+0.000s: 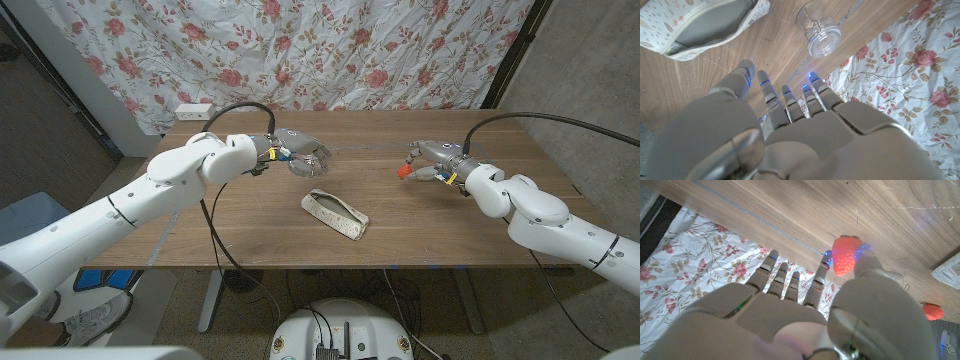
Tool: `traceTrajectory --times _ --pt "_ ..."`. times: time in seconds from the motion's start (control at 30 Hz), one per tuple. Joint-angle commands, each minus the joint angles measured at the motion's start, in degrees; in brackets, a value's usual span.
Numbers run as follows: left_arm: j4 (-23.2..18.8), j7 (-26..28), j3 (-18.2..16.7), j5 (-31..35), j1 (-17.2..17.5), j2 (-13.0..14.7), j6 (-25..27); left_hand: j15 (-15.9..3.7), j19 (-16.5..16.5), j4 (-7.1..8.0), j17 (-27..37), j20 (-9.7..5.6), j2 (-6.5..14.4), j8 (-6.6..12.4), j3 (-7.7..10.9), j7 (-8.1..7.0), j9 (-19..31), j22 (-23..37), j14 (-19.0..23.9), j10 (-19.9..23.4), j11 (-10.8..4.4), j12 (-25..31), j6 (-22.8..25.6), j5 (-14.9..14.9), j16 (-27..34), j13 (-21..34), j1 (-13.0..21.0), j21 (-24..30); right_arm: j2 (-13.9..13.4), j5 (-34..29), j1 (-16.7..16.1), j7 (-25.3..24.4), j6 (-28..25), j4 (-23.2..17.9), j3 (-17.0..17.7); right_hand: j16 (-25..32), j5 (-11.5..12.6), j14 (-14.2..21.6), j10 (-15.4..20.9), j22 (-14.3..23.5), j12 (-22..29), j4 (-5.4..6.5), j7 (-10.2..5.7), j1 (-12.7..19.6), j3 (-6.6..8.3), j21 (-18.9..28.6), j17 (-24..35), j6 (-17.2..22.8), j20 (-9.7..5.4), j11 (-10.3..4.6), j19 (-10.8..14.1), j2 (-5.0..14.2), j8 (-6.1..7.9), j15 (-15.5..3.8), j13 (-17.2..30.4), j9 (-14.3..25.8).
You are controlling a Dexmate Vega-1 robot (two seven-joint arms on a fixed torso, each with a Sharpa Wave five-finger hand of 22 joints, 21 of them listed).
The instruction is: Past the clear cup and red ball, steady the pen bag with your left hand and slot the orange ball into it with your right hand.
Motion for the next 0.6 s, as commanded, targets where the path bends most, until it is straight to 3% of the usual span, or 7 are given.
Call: traceTrajectory --times 0.03,0.47,0.6 --pt "-1.40 1.08 0.65 8.39 2.98 -2.32 3.16 -6.25 1.46 0.10 0.12 -0.23 -1.03 0.17 -1.34 -0.08 0.28 0.11 2.02 2.19 -0.35 0.17 3.23 0.17 0.46 0.18 2.86 0.24 -0.96 0.23 -1.25 -1.25 -0.11 -0.67 0.92 0.20 -0.04 0.21 0.60 0.18 0.06 0.00 -0.02 0.15 -0.16 -0.20 0.17 0.26 0.13 0.08 0.35 0.36 0.47 -0.13 0.12 0.15" --pt "-1.93 3.86 1.18 14.28 6.37 -4.87 7.52 -7.25 3.28 0.34 0.14 -0.49 -3.14 0.30 -4.32 0.02 0.64 0.18 5.83 6.10 -0.61 -0.10 8.25 0.22 0.65 0.21 7.40 0.22 -0.85 -0.17 -2.33 -2.14 -1.45 -1.56 1.24 0.23 -0.05 0.27 0.65 0.18 -0.03 0.01 -0.02 0.15 -0.20 -0.16 0.27 0.29 0.03 0.03 0.48 0.56 0.51 -0.16 0.13 0.14" --pt "-1.11 4.92 1.55 14.59 6.53 -5.40 7.19 -7.55 3.96 0.45 0.15 -0.55 -3.42 0.57 -5.22 0.87 0.54 0.21 6.96 6.92 -0.78 -0.33 10.70 0.24 0.65 0.22 8.81 0.27 -0.64 -0.20 -2.42 -2.52 -1.54 -1.50 1.20 0.23 -0.05 0.28 0.75 0.18 -0.02 0.00 -0.02 0.16 -0.22 -0.17 0.30 0.35 0.01 0.11 0.49 0.63 0.55 -0.16 0.13 0.13"
